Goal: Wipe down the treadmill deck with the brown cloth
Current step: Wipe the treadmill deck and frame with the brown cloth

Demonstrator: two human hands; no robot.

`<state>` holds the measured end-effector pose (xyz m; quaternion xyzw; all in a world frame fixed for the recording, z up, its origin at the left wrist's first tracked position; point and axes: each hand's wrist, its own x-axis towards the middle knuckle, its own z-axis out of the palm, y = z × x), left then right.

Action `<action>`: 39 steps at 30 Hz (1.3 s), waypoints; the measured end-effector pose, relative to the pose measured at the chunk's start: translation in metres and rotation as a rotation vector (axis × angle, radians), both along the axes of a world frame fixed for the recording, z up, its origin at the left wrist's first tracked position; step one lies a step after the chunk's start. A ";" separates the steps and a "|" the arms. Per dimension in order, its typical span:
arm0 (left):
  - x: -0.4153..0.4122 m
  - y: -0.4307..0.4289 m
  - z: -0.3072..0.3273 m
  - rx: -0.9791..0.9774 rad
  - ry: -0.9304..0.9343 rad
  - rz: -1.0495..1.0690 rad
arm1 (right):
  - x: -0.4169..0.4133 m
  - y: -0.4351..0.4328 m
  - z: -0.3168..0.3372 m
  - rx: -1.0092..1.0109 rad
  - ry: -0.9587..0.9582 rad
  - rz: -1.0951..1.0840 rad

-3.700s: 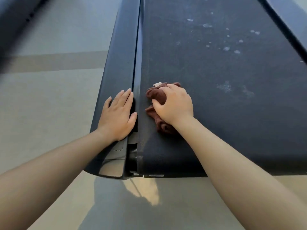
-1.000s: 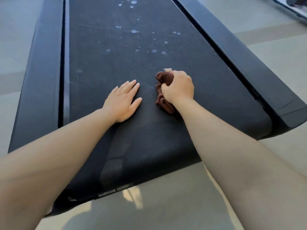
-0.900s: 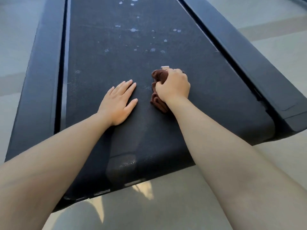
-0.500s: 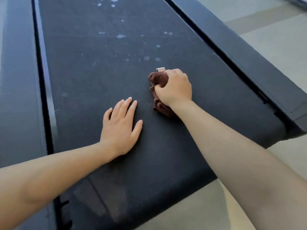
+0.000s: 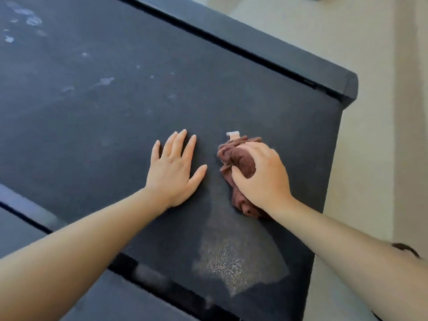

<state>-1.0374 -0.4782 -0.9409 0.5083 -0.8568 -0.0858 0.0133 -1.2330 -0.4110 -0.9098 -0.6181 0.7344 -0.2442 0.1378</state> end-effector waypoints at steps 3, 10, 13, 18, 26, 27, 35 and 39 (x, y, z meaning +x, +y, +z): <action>0.002 0.002 -0.002 0.009 0.031 -0.015 | 0.011 0.009 -0.001 0.028 0.040 -0.122; 0.003 0.001 -0.001 0.012 0.037 -0.020 | 0.016 -0.033 0.013 0.087 0.014 -0.245; -0.001 -0.001 0.002 0.019 0.034 -0.003 | 0.020 -0.005 0.007 0.049 -0.006 -0.280; -0.055 -0.011 0.014 0.065 0.066 -0.130 | -0.041 0.016 0.000 0.016 0.036 -0.405; -0.174 -0.041 0.001 0.006 0.058 -0.144 | -0.143 -0.074 -0.001 -0.021 -0.021 -0.519; -0.174 -0.041 -0.002 -0.015 0.043 -0.135 | -0.147 -0.080 -0.002 -0.019 -0.024 -0.508; -0.172 -0.043 -0.004 -0.048 0.097 -0.134 | -0.135 -0.049 -0.005 -0.071 -0.015 -0.448; -0.173 -0.042 -0.003 -0.042 0.102 -0.139 | -0.139 -0.046 -0.007 -0.084 -0.047 -0.483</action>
